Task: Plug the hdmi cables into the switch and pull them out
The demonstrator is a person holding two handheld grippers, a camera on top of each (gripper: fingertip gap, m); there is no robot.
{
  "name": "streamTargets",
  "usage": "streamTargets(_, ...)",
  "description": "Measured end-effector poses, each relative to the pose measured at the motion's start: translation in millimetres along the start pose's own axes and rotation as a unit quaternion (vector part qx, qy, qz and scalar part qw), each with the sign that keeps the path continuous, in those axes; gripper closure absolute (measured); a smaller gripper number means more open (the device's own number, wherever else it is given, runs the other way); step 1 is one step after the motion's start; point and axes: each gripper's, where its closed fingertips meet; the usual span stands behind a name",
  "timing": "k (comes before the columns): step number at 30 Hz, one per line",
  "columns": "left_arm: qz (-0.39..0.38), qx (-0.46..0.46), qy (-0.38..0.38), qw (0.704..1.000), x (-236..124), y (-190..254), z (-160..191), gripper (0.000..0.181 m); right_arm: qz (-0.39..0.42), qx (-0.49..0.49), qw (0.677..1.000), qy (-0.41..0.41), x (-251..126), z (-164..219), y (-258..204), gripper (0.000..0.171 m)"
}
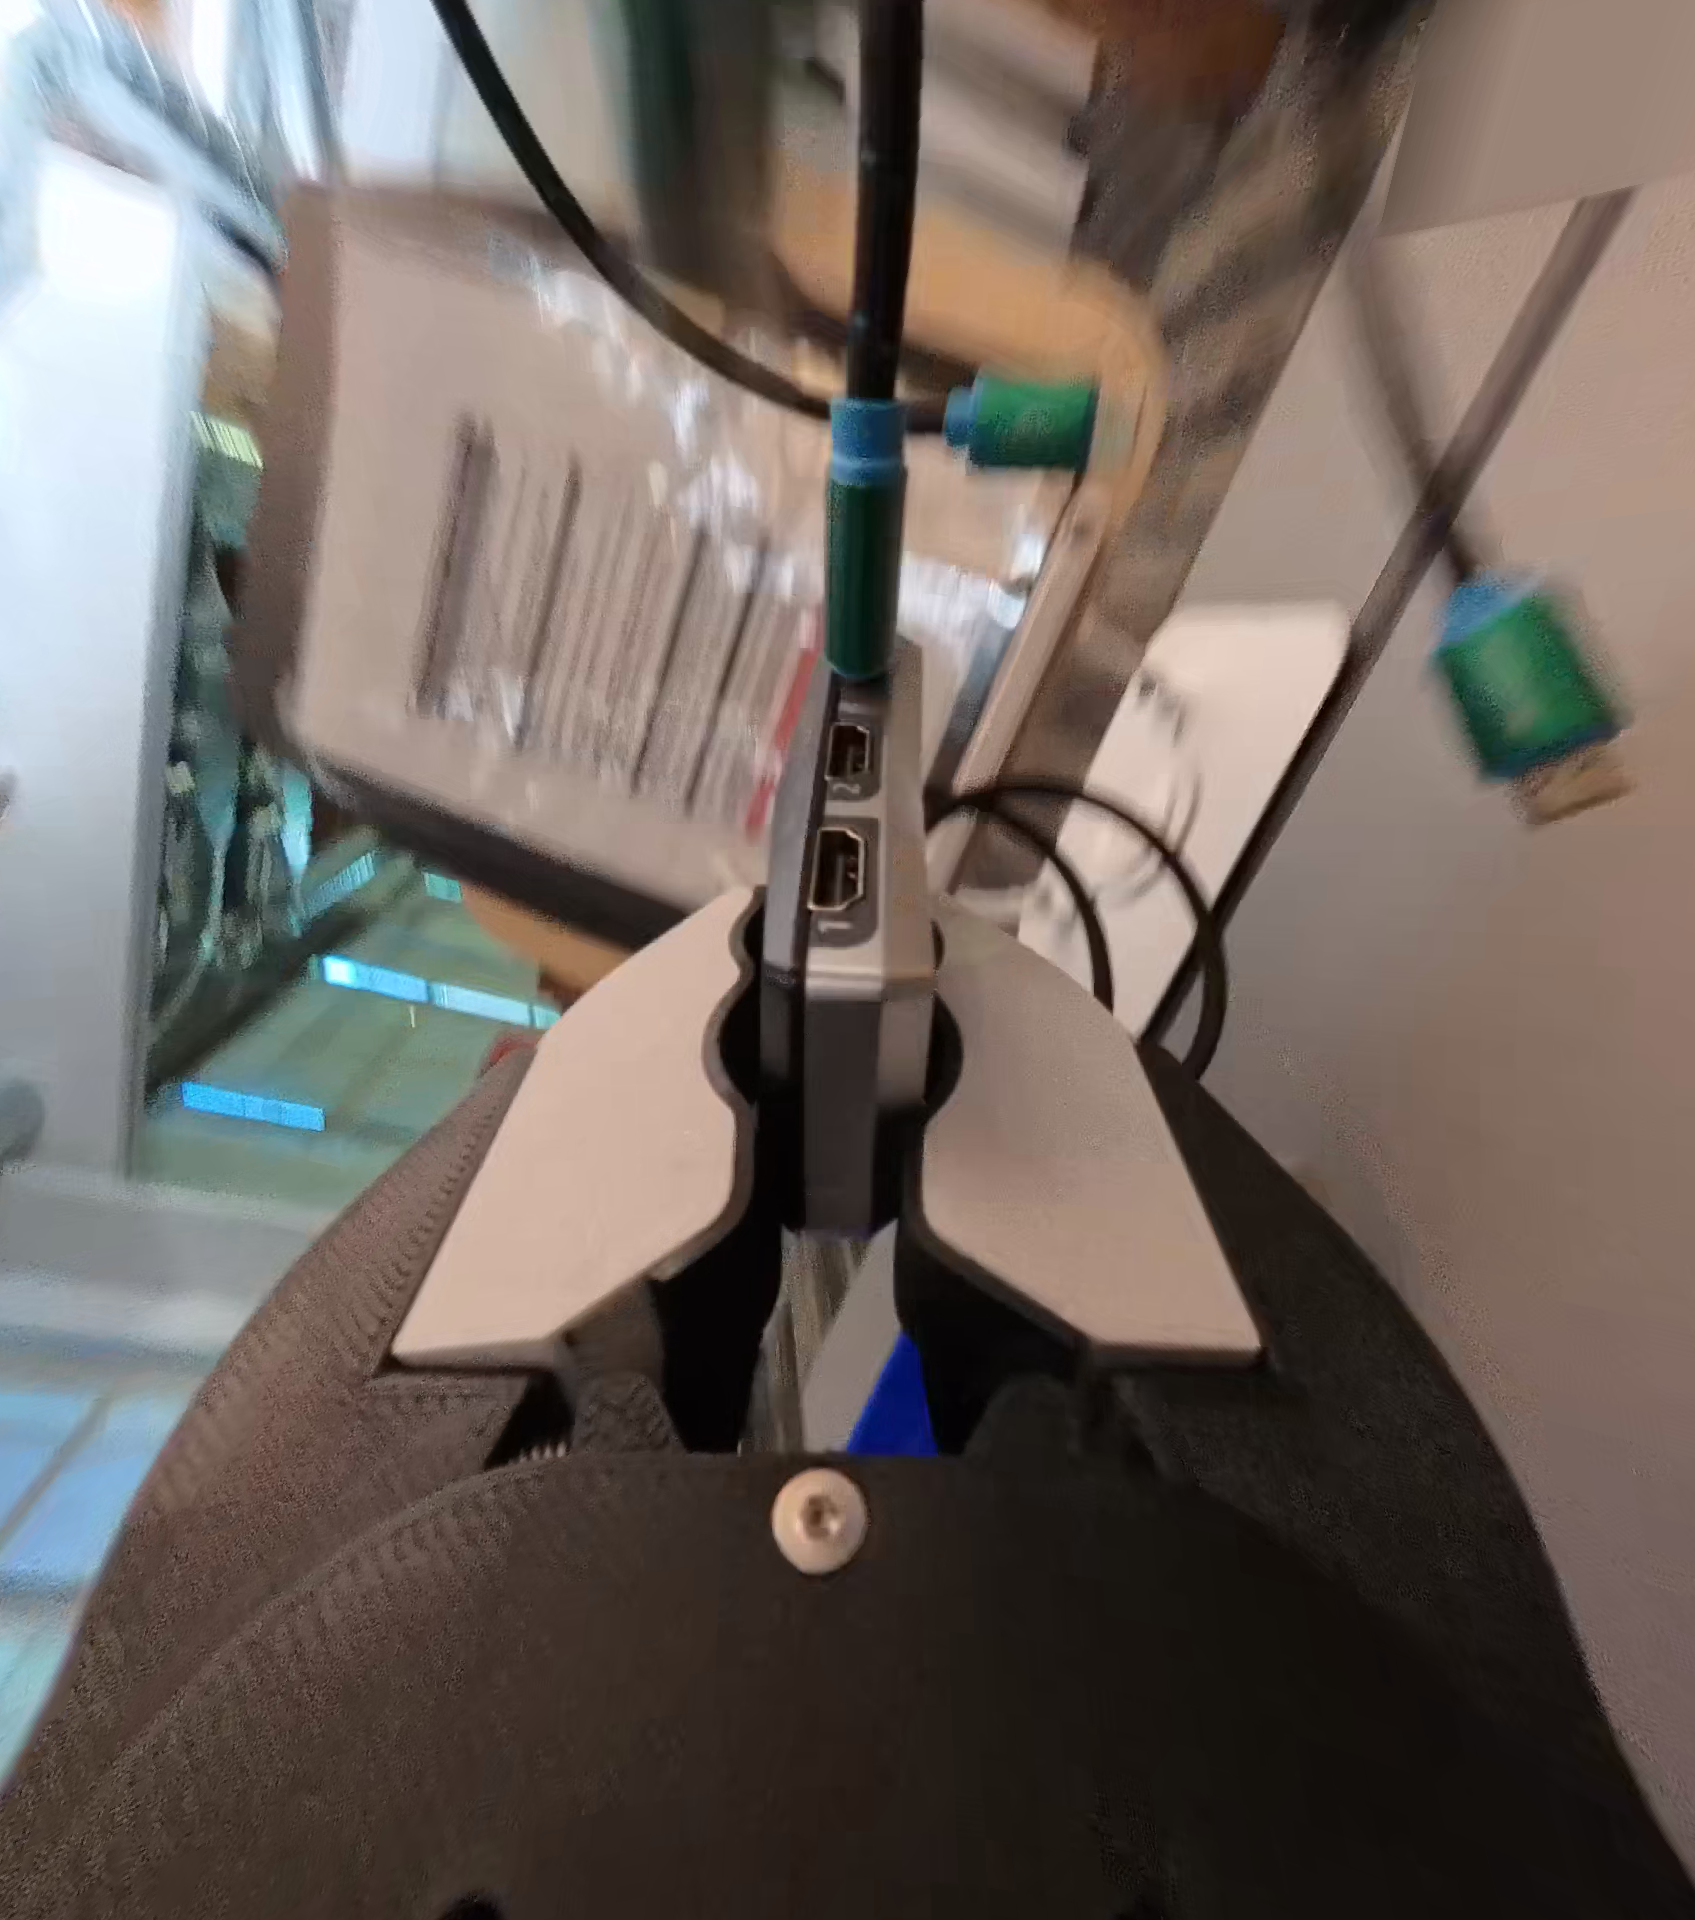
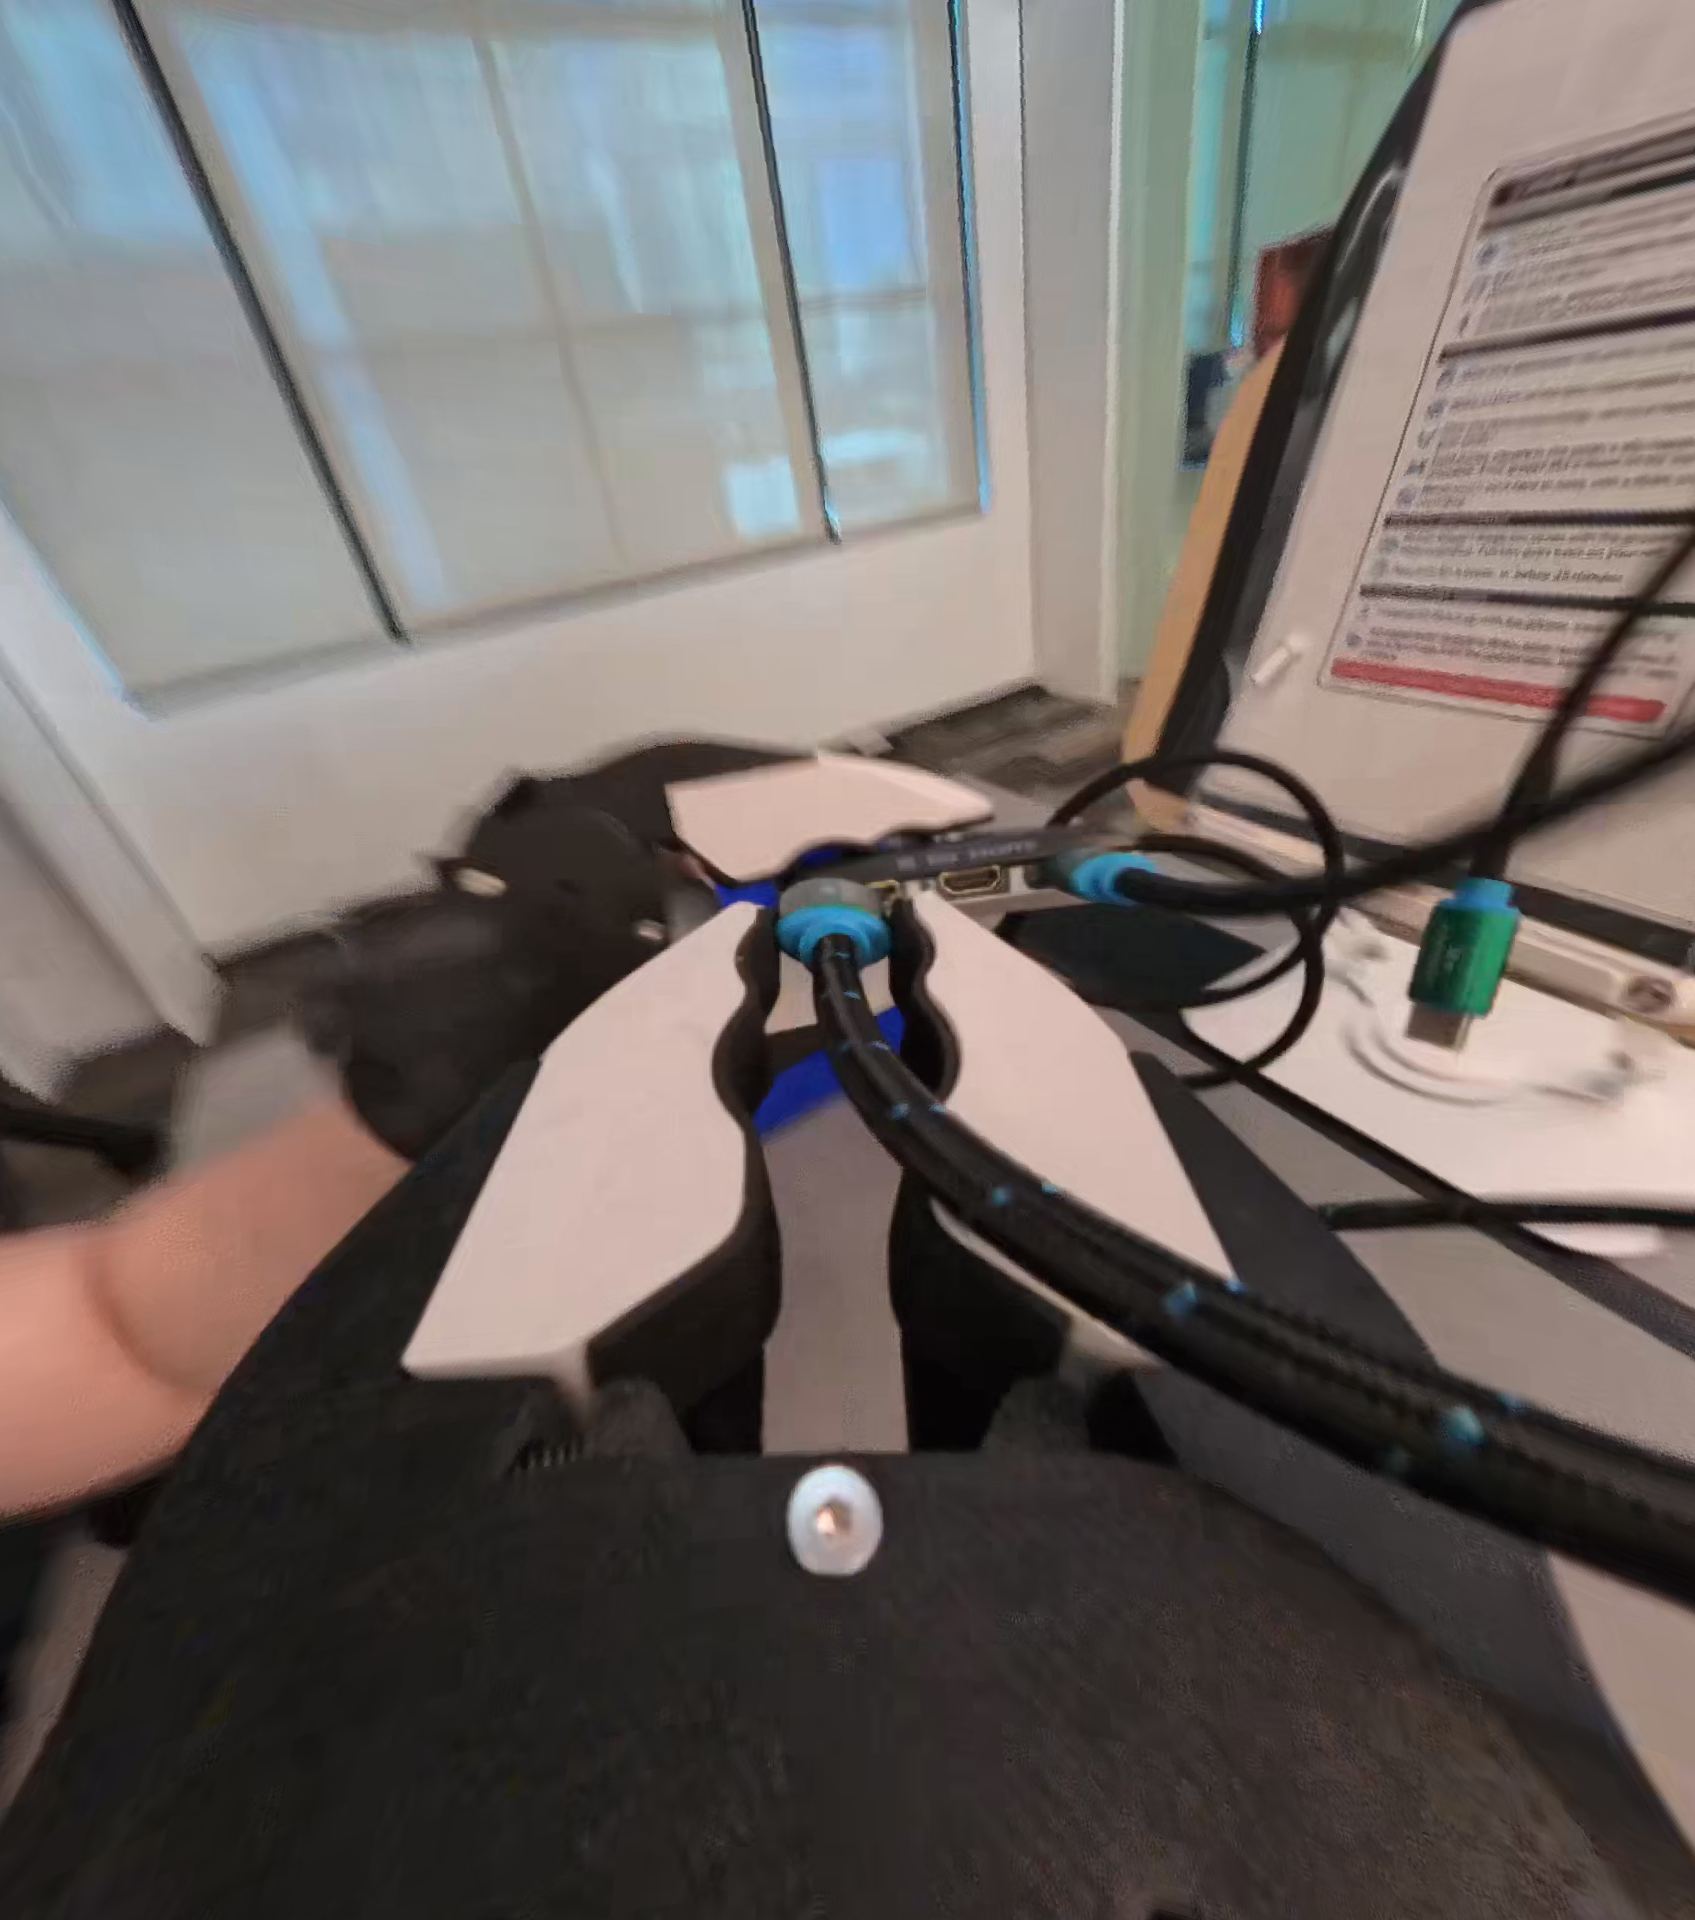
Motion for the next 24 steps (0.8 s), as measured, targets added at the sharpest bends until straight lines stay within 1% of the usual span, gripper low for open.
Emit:
streamTargets(1, -0.001, -0.013, -0.034, 0.999, 4.4, -7.6, 23.4, 0.158, -0.012, 0.034, 0.999, 0.034, -16.0, -20.9, 8.0, 0.150)
streamTargets(2, -0.004, -0.031, -0.044, 0.999, 4.0, -16.5, 40.5, 0.158, 0.009, 0.029, 0.998, 0.063, -32.7, -38.0, 21.9, 0.150)
streamTargets(3, -0.004, -0.050, -0.045, 0.998, 0.4, -24.9, 50.7, 0.158, 0.022, 0.004, 0.997, 0.072, -45.6, -48.1, 28.7, 0.150)
streamTargets(4, -0.001, -0.076, -0.040, 0.996, -4.1, -32.0, 55.6, 0.158, 0.014, -0.018, 0.998, 0.063, -53.0, -52.1, 27.0, 0.150)
streamTargets(6, 0.006, -0.126, -0.005, 0.992, -12.6, -42.4, 52.0, 0.158, 0.011, -0.054, 0.998, 0.019, -57.8, -48.2, 26.0, 0.149)
streamTargets(9, 0.001, -0.140, 0.025, 0.990, -25.3, -52.7, 41.5, 0.159, 0.004, -0.096, 0.994, -0.045, -64.7, -37.5, 28.1, 0.150)
streamTargets(10, 0.009, -0.146, 0.035, 0.989, -28.2, -52.6, 37.3, 0.159, -0.003, -0.114, 0.990, -0.077, -72.2, -32.3, 28.9, 0.149)
streamTargets(12, 0.028, -0.161, 0.054, 0.985, -32.6, -50.2, 27.7, 0.159, 0.005, -0.120, 0.986, -0.115, -93.7, -29.3, 36.3, 0.150)
streamTargets(15, 0.047, -0.169, 0.081, 0.981, -36.4, -45.1, 11.3, 0.159, 0.042, -0.086, 0.987, -0.126, -130.6, -36.5, 54.2, 0.151)
streamTargets(17, 0.056, -0.164, 0.087, 0.981, -37.5, -40.6, 3.2, 0.159, 0.058, -0.062, 0.982, -0.170, -156.3, -23.6, 66.0, 0.151)
streamTargets(19, 0.054, -0.151, 0.084, 0.983, -37.8, -37.9, -1.0, 0.159, 0.082, -0.037, 0.970, -0.227, -178.9, -0.1, 84.9, 0.151)
streamTargets(21, 0.055, -0.142, 0.084, 0.985, -37.9, -35.4, -4.3, 0.159, 0.077, -0.025, 0.956, -0.281, -195.6, 27.7, 101.4, 0.151)
streamTargets(24, 0.060, -0.134, 0.083, 0.986, -36.8, -30.6, -7.8, 0.159, 0.069, 0.017, 0.937, -0.341, -211.8, 66.9, 126.6, 0.151)
Point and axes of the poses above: each gripper's, where its closed fingertips meet, x out along the fingers, z out of its underside, y = z × x across the jaws, and after that the axes turned 8 degrees about z, right-handed
